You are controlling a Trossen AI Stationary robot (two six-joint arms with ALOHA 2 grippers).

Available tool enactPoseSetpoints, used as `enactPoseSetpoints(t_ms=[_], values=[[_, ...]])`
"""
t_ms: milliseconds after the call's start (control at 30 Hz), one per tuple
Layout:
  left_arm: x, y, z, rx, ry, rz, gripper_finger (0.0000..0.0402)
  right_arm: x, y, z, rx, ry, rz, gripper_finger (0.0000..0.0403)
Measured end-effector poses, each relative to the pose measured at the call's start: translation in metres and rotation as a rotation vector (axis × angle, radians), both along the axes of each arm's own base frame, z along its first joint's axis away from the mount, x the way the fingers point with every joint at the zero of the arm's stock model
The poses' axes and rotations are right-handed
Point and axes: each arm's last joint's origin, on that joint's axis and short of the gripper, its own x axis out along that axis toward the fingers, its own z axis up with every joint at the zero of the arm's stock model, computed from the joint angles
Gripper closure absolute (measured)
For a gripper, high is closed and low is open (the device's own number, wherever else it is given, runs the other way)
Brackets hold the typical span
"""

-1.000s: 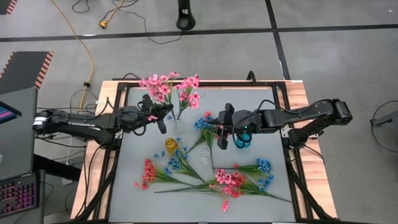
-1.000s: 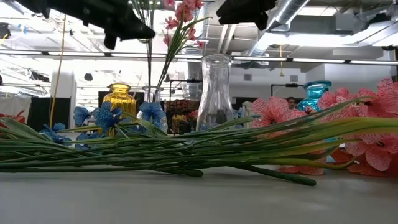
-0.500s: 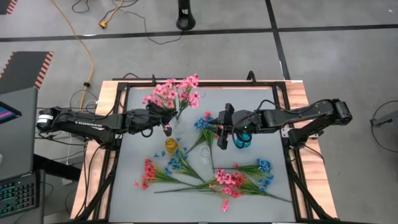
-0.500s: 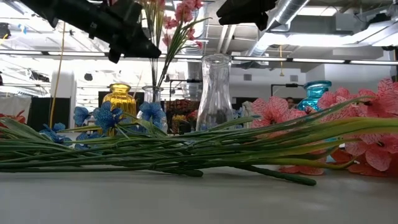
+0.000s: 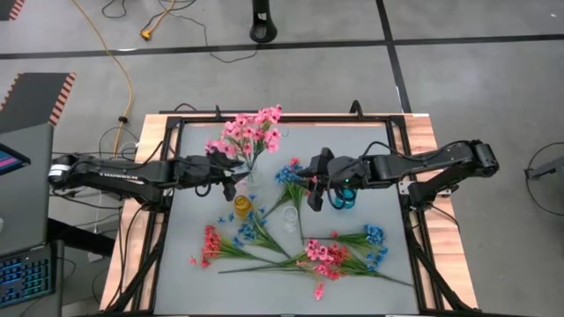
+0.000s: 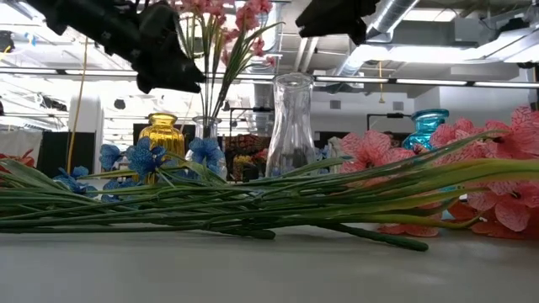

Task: Sort flowers into vase by color
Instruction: Put the top pink flowers into the top transparent vase, then put the top blue flowers into the blue vase

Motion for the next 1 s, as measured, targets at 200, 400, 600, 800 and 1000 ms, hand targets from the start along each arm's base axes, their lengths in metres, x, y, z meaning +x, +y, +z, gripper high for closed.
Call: enactPoseSetpoints(t_ms=[200, 400, 600, 800, 1000], values=[[-0.015, -0.001, 0.002, -0.013, 0.045, 0.003, 0.0215, -0.005, -0.002, -0.008, 0.082, 0.072, -0.056, 0.0262], [-0.029, -0.003, 0.006, -0.021, 0.06, 0.0, 0.0215, -0.007, -0.002, -0.011, 0.139, 0.105, -0.09, 0.0262], [-0.034, -0.009, 0.006, -0.022, 0.083, -0.031, 0.0215, -0.01, -0.003, -0.015, 0.22, 0.136, -0.148, 0.0262], [-0.036, -0.016, 0.002, -0.035, 0.127, -0.096, 0.0215, -0.01, -0.006, -0.016, 0.312, 0.139, -0.158, 0.0262], [-0.036, -0.019, 0.003, -0.031, 0.123, -0.108, 0.0215, -0.005, -0.013, -0.024, 0.349, 0.163, -0.193, 0.0271]])
